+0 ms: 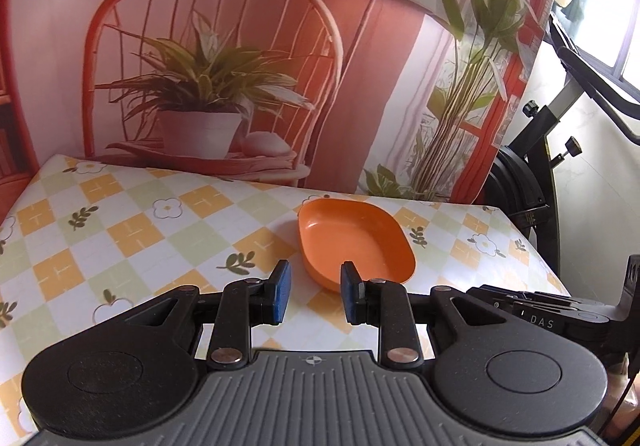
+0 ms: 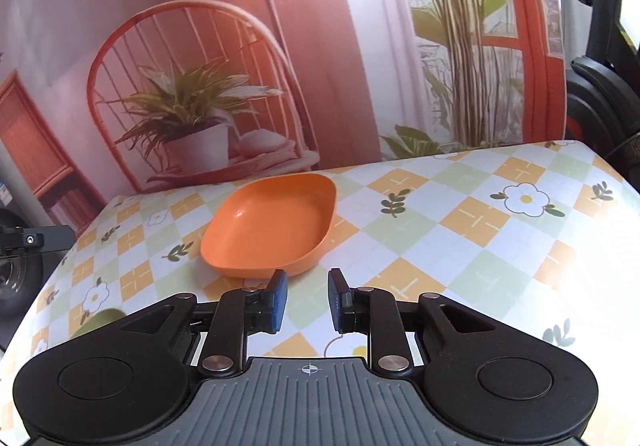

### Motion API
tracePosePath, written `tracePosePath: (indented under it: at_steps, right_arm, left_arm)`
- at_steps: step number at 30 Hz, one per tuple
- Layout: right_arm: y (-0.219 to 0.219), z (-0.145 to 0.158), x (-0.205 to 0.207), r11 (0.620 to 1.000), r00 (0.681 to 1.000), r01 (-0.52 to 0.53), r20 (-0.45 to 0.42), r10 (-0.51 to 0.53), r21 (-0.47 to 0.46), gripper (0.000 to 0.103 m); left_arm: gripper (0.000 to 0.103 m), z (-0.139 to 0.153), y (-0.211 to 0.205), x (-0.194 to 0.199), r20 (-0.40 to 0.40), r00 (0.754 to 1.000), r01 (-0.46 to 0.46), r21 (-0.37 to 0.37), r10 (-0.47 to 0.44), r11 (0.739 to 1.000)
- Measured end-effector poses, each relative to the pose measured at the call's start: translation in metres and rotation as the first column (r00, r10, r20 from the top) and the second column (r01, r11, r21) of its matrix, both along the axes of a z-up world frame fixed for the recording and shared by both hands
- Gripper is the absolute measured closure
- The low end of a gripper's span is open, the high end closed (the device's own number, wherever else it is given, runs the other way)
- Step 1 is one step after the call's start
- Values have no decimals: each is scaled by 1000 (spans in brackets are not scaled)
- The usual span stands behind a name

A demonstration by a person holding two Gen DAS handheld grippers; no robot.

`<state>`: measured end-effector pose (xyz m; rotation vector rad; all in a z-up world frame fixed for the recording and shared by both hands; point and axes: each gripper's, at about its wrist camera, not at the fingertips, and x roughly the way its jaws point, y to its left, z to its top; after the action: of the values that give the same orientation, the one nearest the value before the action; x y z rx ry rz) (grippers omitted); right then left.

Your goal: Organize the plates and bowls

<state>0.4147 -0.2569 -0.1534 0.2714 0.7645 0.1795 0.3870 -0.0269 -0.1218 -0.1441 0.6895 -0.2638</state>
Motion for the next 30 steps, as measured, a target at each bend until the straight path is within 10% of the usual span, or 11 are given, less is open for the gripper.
tracePosePath:
  at_steps: [30]
  right_arm:
    - [14, -64, 82, 999, 999, 23, -41, -21, 42, 77]
  left_arm:
    - [66, -96, -41, 131, -233, 972, 14, 106, 11, 994]
